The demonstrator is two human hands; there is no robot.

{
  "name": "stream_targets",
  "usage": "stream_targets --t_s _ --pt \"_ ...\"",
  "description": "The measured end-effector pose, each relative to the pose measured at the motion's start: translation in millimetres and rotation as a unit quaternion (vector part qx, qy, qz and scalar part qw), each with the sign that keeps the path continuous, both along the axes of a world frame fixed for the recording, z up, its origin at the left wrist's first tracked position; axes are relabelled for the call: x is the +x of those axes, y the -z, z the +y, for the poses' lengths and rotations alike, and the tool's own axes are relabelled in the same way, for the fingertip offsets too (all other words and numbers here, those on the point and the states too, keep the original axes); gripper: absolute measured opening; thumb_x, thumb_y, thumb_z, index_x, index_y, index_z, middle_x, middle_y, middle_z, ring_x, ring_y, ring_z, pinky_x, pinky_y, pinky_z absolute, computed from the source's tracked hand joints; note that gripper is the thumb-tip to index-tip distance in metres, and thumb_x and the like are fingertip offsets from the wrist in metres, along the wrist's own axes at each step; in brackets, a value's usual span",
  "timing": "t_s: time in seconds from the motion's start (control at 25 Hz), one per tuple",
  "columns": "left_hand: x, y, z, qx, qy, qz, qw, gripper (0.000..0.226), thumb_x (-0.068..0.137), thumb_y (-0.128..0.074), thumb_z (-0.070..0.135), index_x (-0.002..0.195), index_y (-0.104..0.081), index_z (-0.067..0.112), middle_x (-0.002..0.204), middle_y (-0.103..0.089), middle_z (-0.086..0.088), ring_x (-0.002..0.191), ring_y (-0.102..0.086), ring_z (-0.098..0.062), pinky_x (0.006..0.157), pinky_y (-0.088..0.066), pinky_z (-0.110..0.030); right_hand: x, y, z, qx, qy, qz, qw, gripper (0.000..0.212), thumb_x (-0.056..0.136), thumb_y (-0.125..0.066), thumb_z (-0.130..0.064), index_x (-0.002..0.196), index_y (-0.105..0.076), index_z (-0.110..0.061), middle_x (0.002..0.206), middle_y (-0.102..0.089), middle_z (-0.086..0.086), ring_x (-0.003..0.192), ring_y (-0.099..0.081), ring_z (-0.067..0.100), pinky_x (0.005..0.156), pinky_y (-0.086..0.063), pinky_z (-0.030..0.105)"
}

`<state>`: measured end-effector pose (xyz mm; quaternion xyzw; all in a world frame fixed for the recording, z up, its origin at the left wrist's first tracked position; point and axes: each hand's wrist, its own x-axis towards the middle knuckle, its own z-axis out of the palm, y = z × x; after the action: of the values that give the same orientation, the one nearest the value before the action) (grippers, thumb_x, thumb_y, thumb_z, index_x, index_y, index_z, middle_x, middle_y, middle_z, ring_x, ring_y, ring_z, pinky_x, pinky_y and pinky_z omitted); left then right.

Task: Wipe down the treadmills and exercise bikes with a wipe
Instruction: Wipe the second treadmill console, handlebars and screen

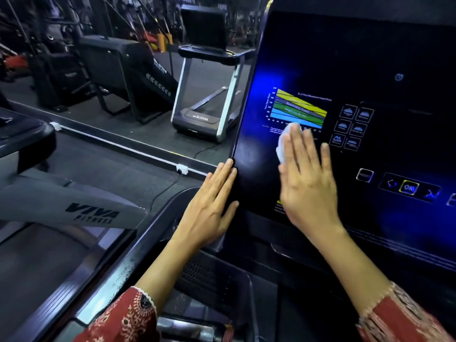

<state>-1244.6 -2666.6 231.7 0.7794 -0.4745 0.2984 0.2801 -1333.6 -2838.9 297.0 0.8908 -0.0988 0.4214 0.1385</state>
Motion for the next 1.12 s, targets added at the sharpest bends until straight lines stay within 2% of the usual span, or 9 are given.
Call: stream_targets --t_s 0.08,0.2,0.28,0.44,0.6,0.72,0.84,1.04,1.12 --pt "-2.6 -2.9 -3.7 -0.010 0.005 0.000 1.000 0.057 0.094 -0.049 0.022 0.142 -0.034 -0.004 0.153 -0.024 -0.015 0.143 -0.021 -0.028 0.119 -0.013 -0.034 13.3 5.5 16.1 -0.010 -0.039 0.013 0.999 0.055 0.095 -0.036 -0.017 0.148 -0.031 -0.003 0.156 -0.023 0.011 0.144 -0.022 0.025 0.118 -0.007 0.041" --pt "-8.7 -6.3 -16.3 -0.015 0.032 -0.014 0.999 0.057 0.093 -0.048 0.023 0.143 -0.033 0.000 0.154 -0.025 -0.013 0.144 -0.020 -0.026 0.119 -0.014 -0.034 -18.7 38.4 1.8 -0.122 -0.100 0.119 0.980 0.055 0.096 -0.039 -0.017 0.148 -0.030 -0.005 0.156 -0.026 0.010 0.145 -0.024 0.022 0.117 -0.019 0.041" --pt "-15.5 -5.9 -27.4 -0.009 0.054 -0.013 0.998 0.058 0.093 -0.048 0.024 0.145 -0.029 0.005 0.154 -0.023 -0.011 0.145 -0.018 -0.024 0.119 -0.014 -0.034 -48.9 42.9 -17.7 -0.123 -0.098 0.135 0.978 0.053 0.096 -0.040 -0.017 0.148 -0.033 -0.006 0.155 -0.029 0.007 0.144 -0.026 0.020 0.116 -0.022 0.041" --pt "-23.8 -12.1 -49.9 -0.009 0.075 -0.014 0.997 0.056 0.093 -0.047 0.023 0.144 -0.031 0.006 0.154 -0.023 -0.014 0.145 -0.017 -0.026 0.119 -0.011 -0.033 -60.0 0.9 -55.1 -0.058 -0.016 0.037 0.998 0.050 0.098 -0.034 -0.015 0.147 -0.034 -0.005 0.154 -0.029 0.009 0.143 -0.026 0.022 0.117 -0.015 0.042" --pt "-34.8 -20.7 -71.4 -0.029 0.099 -0.006 0.995 0.055 0.093 -0.047 0.020 0.144 -0.034 0.002 0.154 -0.023 -0.017 0.144 -0.018 -0.029 0.119 -0.009 -0.032 -101.9 0.6 -83.5 0.116 0.111 -0.082 0.984 0.050 0.104 -0.023 -0.019 0.150 -0.017 -0.002 0.158 -0.013 0.014 0.147 -0.005 0.024 0.121 0.000 0.041" --pt "-40.6 -19.4 -79.6 -0.044 0.098 0.004 0.994 0.056 0.093 -0.047 0.020 0.144 -0.032 0.001 0.154 -0.021 -0.018 0.146 -0.012 -0.027 0.119 -0.007 -0.032 -107.3 52.3 -45.4 0.065 0.075 -0.018 0.995 0.054 0.101 -0.029 -0.025 0.149 -0.018 -0.003 0.157 -0.016 0.013 0.148 -0.001 0.020 0.120 0.001 0.041" --pt "-48.3 -20.7 -88.4 -0.047 0.107 -0.003 0.993 0.058 0.093 -0.047 0.021 0.144 -0.031 0.000 0.154 -0.022 -0.019 0.146 -0.011 -0.025 0.119 -0.008 -0.032 -87.9 34.7 -48.1 -0.012 0.043 0.031 0.999 0.052 0.099 -0.033 -0.023 0.149 -0.025 -0.009 0.156 -0.020 0.002 0.147 -0.012 0.016 0.119 0.000 0.042" --pt "-70.1 -20.5 -108.8 -0.037 0.126 -0.008 0.991 0.057 0.094 -0.047 0.024 0.144 -0.031 0.002 0.154 -0.022 -0.017 0.146 -0.013 -0.026 0.119 -0.008 -0.035 -140.8 20.9 -100.1 0.142 0.185 -0.075 0.970 0.052 0.105 -0.018 -0.028 0.152 -0.010 -0.010 0.160 -0.003 0.002 0.148 0.002 0.017 0.118 0.010 0.045" --pt "-76.6 -18.3 -115.0 -0.033 0.130 -0.015 0.991 0.057 0.094 -0.047 0.024 0.144 -0.032 0.002 0.154 -0.023 -0.017 0.146 -0.013 -0.025 0.120 -0.008 -0.035 -158.3 45.7 -87.9 0.171 0.174 -0.065 0.968 0.052 0.105 -0.016 -0.027 0.153 -0.006 -0.011 0.161 0.003 0.002 0.148 0.004 0.019 0.119 0.009 0.046"
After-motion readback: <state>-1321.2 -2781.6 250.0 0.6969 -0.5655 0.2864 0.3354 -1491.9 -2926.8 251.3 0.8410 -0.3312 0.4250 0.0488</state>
